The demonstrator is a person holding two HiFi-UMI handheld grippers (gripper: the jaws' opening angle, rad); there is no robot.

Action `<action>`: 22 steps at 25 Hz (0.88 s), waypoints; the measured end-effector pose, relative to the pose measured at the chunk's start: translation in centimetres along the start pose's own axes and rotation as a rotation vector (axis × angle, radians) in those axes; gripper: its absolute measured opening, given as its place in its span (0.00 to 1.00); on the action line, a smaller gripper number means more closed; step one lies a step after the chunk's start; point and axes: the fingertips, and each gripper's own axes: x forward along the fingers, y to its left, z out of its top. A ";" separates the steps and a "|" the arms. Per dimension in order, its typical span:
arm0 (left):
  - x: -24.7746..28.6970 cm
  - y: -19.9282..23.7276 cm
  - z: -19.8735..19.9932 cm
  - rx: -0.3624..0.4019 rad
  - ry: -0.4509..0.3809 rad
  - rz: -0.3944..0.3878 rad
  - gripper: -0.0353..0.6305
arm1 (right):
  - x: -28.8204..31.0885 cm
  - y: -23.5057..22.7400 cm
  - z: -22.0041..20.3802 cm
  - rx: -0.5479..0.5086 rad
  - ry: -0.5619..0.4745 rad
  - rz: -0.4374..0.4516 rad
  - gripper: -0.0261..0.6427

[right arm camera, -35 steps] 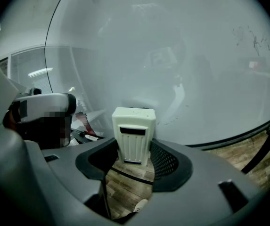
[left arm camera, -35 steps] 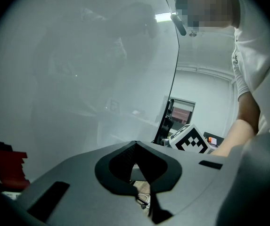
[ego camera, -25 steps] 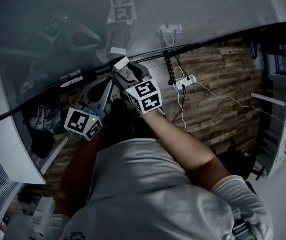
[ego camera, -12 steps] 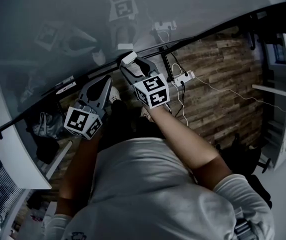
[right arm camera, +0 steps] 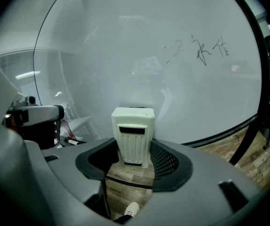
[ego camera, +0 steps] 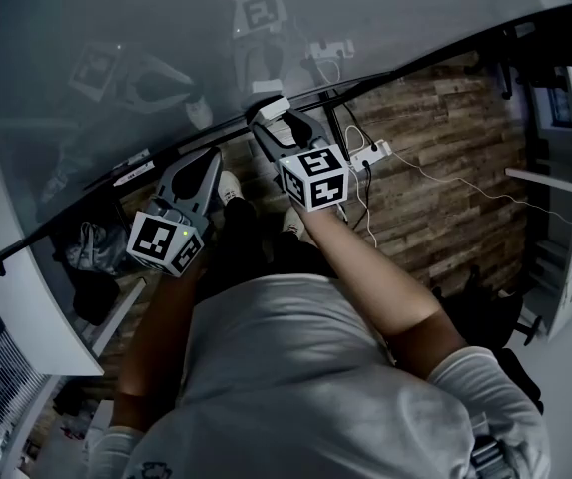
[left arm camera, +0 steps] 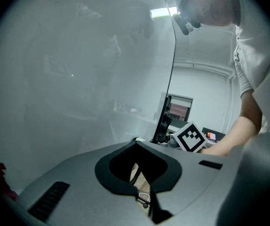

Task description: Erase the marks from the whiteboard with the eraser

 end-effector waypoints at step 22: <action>-4.0 3.4 -0.5 -0.011 -0.002 0.117 0.06 | 5.0 11.6 -2.3 -0.021 0.087 0.225 0.39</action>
